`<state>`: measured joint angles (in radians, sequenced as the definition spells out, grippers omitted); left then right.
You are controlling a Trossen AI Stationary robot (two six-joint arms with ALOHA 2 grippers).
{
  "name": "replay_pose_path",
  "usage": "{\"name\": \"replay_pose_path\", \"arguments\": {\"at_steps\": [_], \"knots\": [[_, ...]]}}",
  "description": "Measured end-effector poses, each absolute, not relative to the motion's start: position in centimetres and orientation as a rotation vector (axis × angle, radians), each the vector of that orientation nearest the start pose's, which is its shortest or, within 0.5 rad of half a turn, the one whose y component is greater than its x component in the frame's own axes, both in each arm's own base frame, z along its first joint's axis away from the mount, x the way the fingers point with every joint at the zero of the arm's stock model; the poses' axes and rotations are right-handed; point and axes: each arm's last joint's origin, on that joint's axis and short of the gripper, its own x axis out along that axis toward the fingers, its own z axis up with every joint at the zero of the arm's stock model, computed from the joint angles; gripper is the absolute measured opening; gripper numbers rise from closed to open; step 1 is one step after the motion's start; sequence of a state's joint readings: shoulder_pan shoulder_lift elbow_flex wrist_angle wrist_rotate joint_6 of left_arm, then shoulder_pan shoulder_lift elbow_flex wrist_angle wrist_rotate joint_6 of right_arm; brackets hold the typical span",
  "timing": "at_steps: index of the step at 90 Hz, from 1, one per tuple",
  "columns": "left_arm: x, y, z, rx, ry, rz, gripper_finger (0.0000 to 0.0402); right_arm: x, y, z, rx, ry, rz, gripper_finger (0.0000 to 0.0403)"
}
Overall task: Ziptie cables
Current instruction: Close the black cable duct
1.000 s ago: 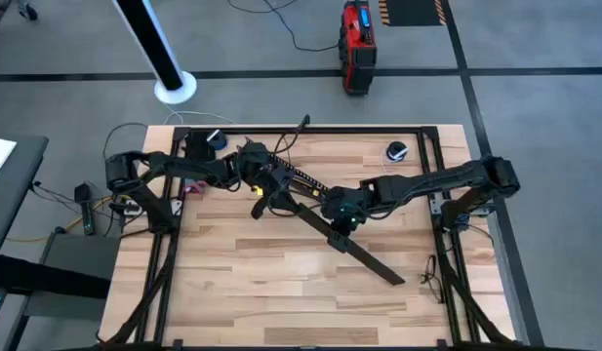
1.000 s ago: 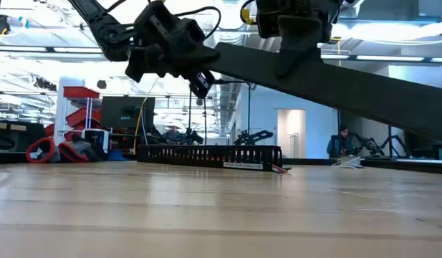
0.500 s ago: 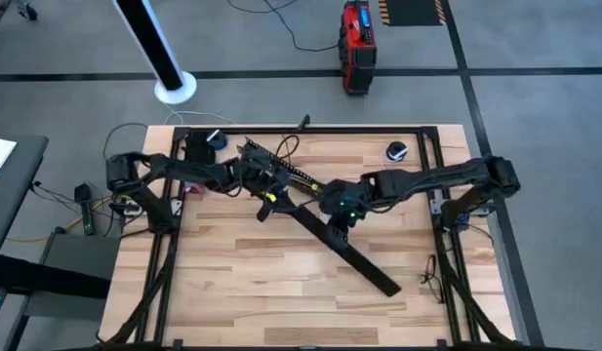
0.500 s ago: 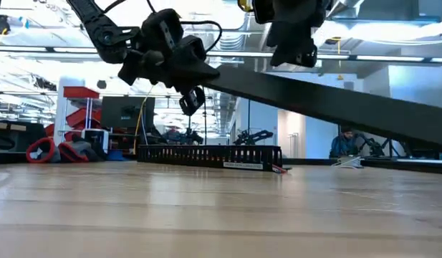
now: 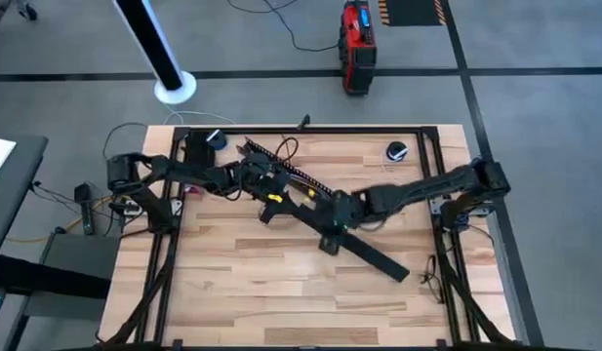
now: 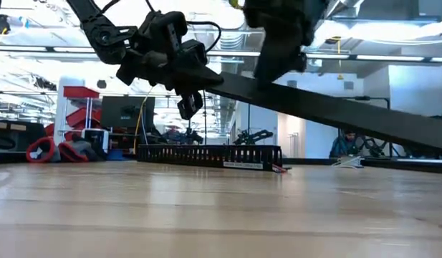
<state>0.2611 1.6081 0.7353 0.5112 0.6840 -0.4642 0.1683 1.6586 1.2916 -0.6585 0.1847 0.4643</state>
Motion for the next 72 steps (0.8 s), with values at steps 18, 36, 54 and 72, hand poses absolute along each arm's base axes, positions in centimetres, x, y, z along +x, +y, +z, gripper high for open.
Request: {"name": "replay_pose_path", "arguments": {"at_steps": [18, 36, 54, 72], "knots": [[31.3, 6.5, 19.3, -0.660, 0.368, -0.360, 0.0000, 33.4, 7.3, 25.4, 0.190, 0.931, -0.331, 0.0178], [31.9, 7.0, 18.4, -0.739, 0.358, -0.337, 0.0000, 33.2, 7.7, 25.2, 0.148, 0.906, -0.406, 0.0265], [33.4, 7.4, 15.5, -0.882, 0.320, -0.381, 0.0000, 33.1, 7.6, 25.3, 0.115, 0.868, -0.492, 0.0309], [33.8, 8.5, 14.2, -0.986, 0.260, -0.396, 0.0000, 32.9, 7.3, 25.3, 0.086, 0.859, -0.547, 0.0312]]}}
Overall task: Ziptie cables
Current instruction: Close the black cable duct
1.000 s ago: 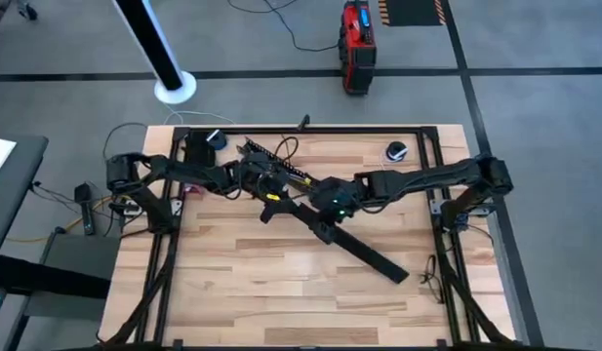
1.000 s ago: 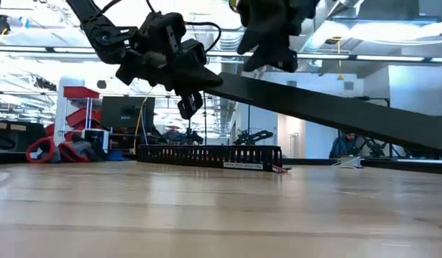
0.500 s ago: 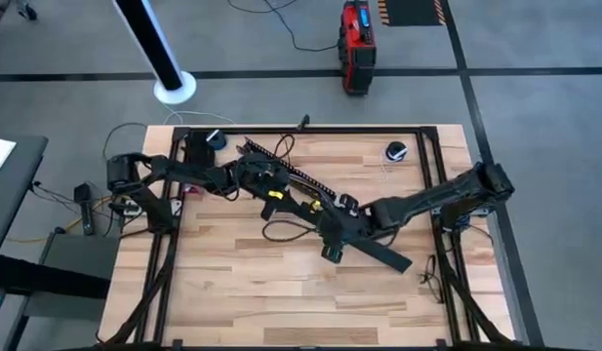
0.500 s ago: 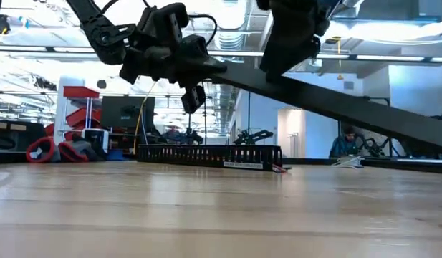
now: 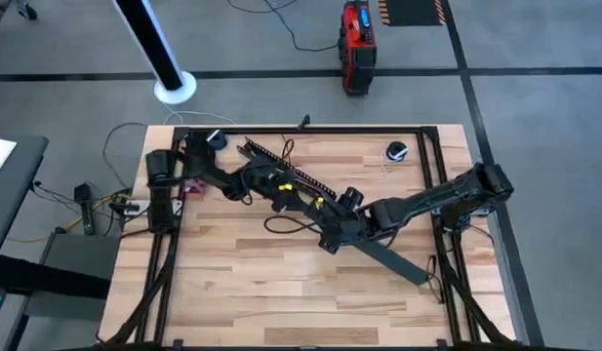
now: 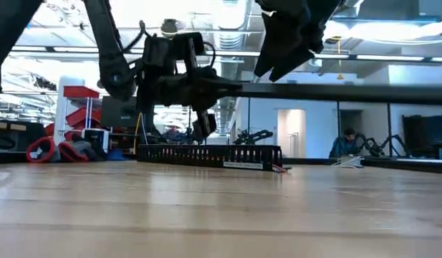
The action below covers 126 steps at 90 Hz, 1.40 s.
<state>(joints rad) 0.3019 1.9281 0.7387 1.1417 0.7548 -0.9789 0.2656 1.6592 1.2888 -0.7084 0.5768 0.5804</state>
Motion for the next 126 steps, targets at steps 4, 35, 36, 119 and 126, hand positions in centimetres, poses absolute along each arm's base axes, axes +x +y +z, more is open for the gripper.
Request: {"name": "replay_pose_path", "arguments": {"at_steps": [4, 35, 36, 119, 126], "knots": [[33.8, 8.7, 14.1, -0.993, 0.255, -0.391, 0.0000, 32.9, 7.1, 25.2, 0.086, 0.873, -0.552, 0.0312], [34.3, 9.3, 14.7, -0.991, 0.231, -0.373, 0.0000, 35.1, 5.9, 22.5, -0.002, 1.109, -0.581, 0.0312], [34.3, 9.3, 14.8, -0.990, 0.229, -0.376, 0.0000, 35.2, 5.9, 22.3, -0.004, 1.117, -0.584, 0.0312], [34.3, 9.9, 14.7, -1.002, 0.234, -0.341, 0.0000, 38.2, 6.3, 23.7, 0.067, 1.313, -0.688, 0.0295], [34.3, 9.9, 14.8, -0.999, 0.227, -0.349, 0.0000, 38.2, 6.3, 23.8, 0.086, 1.294, -0.708, 0.0295]]}}
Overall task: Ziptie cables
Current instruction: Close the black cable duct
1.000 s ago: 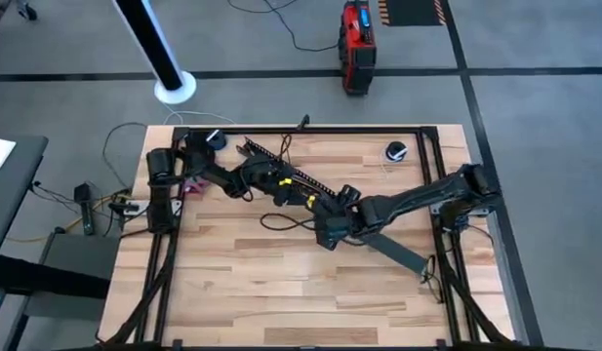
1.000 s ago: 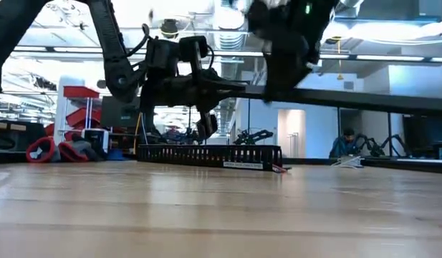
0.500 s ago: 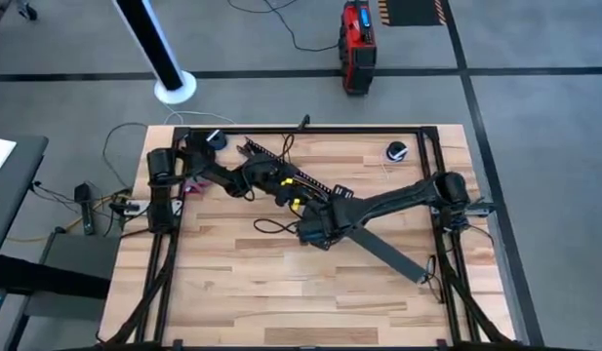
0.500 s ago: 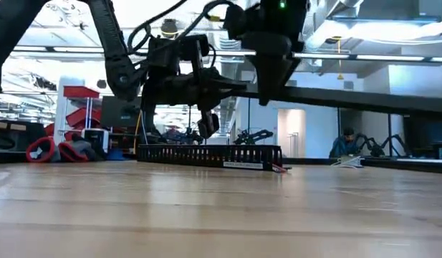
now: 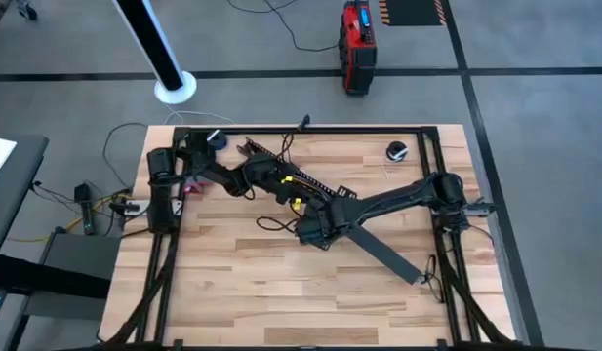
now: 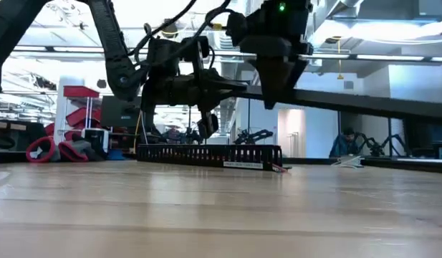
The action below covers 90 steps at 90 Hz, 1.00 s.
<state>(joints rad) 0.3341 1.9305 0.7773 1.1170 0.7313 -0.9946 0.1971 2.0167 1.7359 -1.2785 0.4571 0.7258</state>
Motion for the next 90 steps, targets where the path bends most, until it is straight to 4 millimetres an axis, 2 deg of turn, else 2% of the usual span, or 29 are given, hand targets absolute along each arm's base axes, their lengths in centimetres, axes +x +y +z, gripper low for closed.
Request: {"name": "replay_pose_path", "arguments": {"at_steps": [21, 40, 77, 90], "knots": [[34.29, 9.82, 14.78, -1.002, 0.233, -0.360, 0.0000, 38.05, 6.54, 23.77, 0.084, 1.293, -0.722, 0.0281], [34.18, 10.12, 14.77, -1.008, 0.234, -0.359, 0.0000, 37.81, 6.65, 23.79, 0.090, 1.292, -0.756, 0.0197], [33.99, 10.38, 14.97, -0.977, 0.233, -0.409, 0.0000, 37.75, 6.63, 23.90, 0.066, 1.285, -0.763, 0.0196], [33.81, 10.65, 15.01, -0.965, 0.247, -0.446, 0.0019, 37.47, 6.83, 24.07, 0.080, 1.312, -0.745, 0.0196]]}}
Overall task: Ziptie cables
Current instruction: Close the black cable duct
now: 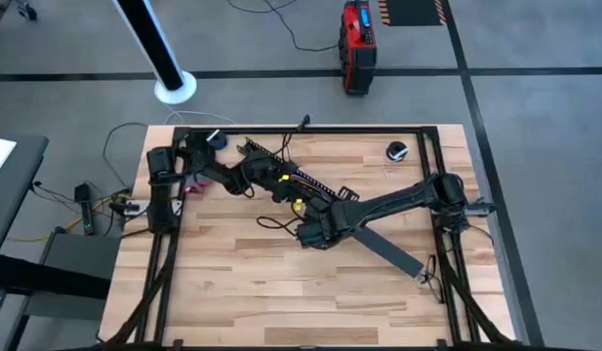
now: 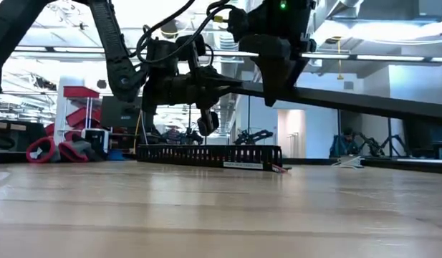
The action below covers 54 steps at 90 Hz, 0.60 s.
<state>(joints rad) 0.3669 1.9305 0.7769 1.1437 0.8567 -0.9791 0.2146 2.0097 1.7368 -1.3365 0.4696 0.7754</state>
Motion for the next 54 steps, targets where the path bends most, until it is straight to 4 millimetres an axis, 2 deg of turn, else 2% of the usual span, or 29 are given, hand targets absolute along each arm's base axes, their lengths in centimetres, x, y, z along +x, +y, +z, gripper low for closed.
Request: {"name": "replay_pose_path", "arguments": {"at_steps": [21, 31, 42, 54], "knots": [[33.4, 11.1, 16.5, -0.867, 0.180, -0.533, 0.0068, 36.7, 7.4, 24.4, 0.099, 1.351, -0.750, 0.0196], [33.0, 11.4, 17.3, -0.759, 0.148, -0.558, 0.0082, 36.6, 7.6, 24.4, 0.098, 1.356, -0.747, 0.0196], [32.5, 12.5, 16.5, -0.702, 0.203, -0.489, 0.0076, 36.7, 7.4, 24.4, 0.104, 1.374, -0.726, 0.0196], [31.8, 13.9, 15.3, -0.662, 0.275, -0.375, 0.0047, 37.0, 6.7, 24.3, 0.125, 1.388, -0.699, 0.0196]]}}
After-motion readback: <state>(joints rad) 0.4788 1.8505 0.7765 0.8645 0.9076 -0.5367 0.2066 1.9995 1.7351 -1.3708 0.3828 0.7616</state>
